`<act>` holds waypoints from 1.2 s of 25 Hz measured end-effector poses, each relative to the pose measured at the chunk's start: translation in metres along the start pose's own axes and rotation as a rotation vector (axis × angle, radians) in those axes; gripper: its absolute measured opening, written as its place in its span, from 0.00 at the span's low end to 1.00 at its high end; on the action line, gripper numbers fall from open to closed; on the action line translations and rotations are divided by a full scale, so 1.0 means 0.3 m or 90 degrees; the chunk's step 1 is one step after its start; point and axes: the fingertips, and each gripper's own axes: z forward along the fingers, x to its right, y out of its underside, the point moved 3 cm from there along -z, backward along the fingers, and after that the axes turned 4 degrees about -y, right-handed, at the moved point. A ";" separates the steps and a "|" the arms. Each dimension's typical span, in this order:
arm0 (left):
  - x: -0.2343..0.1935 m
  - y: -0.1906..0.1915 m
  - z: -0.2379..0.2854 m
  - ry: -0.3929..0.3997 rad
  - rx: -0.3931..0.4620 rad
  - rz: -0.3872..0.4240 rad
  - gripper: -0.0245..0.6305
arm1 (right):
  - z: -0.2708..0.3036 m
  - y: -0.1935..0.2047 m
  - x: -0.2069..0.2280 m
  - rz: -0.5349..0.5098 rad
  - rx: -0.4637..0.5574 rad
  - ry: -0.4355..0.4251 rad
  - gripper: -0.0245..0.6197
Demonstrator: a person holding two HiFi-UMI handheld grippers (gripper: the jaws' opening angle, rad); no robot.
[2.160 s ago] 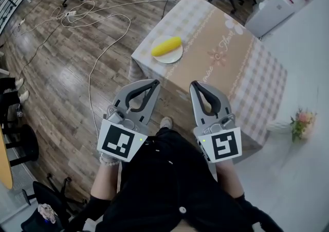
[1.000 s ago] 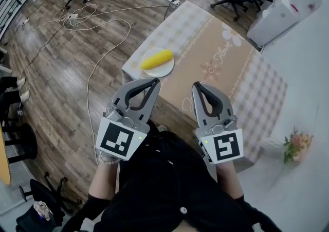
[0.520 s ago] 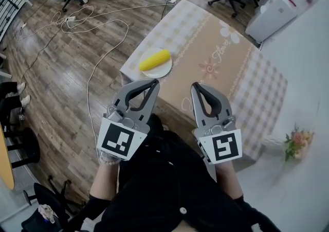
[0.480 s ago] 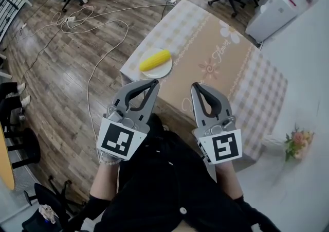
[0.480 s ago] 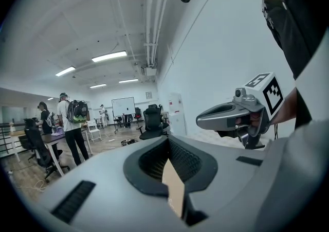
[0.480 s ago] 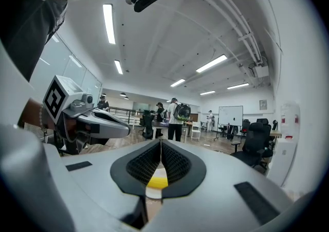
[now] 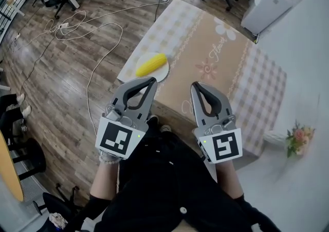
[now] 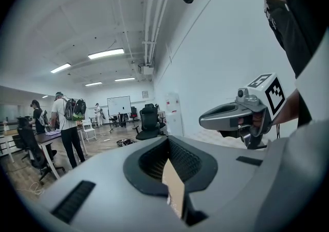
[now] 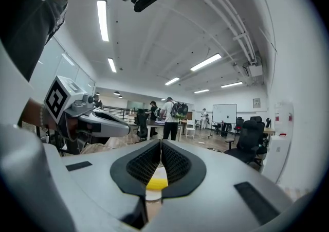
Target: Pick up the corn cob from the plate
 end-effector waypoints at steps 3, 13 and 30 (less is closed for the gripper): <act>-0.019 0.002 0.023 0.009 -0.001 -0.003 0.06 | 0.020 0.001 0.010 0.000 -0.005 0.007 0.10; -0.077 0.017 0.068 0.023 -0.004 -0.008 0.06 | 0.083 -0.001 0.016 0.002 -0.027 0.007 0.10; -0.134 0.067 0.102 0.043 -0.020 -0.008 0.06 | 0.130 0.023 0.004 0.012 -0.052 0.028 0.10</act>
